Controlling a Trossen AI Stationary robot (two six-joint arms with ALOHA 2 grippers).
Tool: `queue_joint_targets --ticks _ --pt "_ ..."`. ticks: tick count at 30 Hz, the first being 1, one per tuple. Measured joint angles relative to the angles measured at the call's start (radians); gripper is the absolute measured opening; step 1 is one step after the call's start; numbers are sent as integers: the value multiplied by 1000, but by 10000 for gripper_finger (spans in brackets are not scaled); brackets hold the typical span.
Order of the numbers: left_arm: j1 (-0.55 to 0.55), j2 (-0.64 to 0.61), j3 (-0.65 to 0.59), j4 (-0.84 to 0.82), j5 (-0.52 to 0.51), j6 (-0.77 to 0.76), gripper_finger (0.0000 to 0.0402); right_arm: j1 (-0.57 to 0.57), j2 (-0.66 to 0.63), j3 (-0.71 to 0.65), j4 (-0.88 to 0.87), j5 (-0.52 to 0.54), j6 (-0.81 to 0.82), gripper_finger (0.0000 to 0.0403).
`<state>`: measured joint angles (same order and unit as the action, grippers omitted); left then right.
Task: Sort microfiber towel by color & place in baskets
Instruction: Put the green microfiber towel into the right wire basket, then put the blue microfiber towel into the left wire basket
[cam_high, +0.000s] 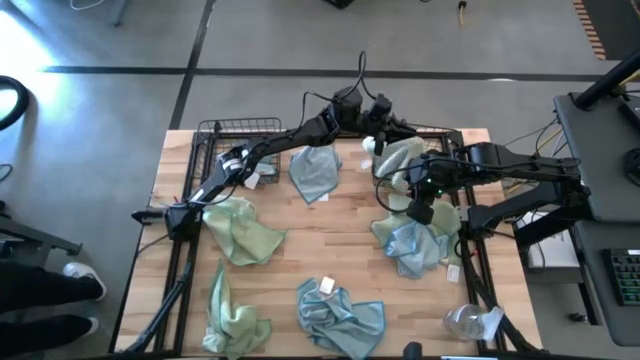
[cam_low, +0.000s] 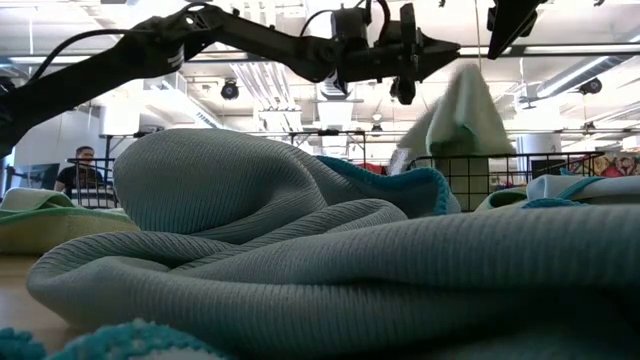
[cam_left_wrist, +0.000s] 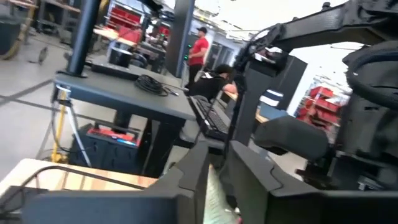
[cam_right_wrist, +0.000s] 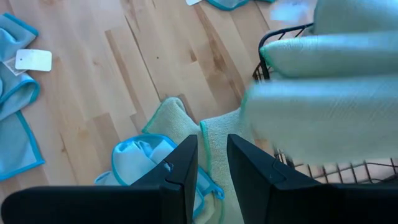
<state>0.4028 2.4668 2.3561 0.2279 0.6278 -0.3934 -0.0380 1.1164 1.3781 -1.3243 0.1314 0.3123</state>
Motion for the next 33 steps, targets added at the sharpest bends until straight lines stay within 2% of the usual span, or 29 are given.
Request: queue_joint_targets --ticks 6,12,16,19,23,28,30,33 --pt "3 0 0 26 -20 35 99 0 0 0 3 0 1 82" --pt "3 0 0 18 -7 23 111 0 0 0 5 0 1 82" --pt "5 -1 0 11 155 -40 112 0 0 0 5 0 1 82" --pt "9 -10 0 -53 264 -31 111 0 0 0 5 0 1 82" --pt "24 -27 0 -258 280 76 108 0 0 0 4 0 1 82" --pt "56 -81 0 -656 257 352 102 0 0 0 -1 0 1 82" --pt "68 -111 0 -831 189 474 100 0 0 0 -1 0 1 82" --pt "81 -153 0 -1059 31 643 98 0 0 0 -2 -1 1 82"
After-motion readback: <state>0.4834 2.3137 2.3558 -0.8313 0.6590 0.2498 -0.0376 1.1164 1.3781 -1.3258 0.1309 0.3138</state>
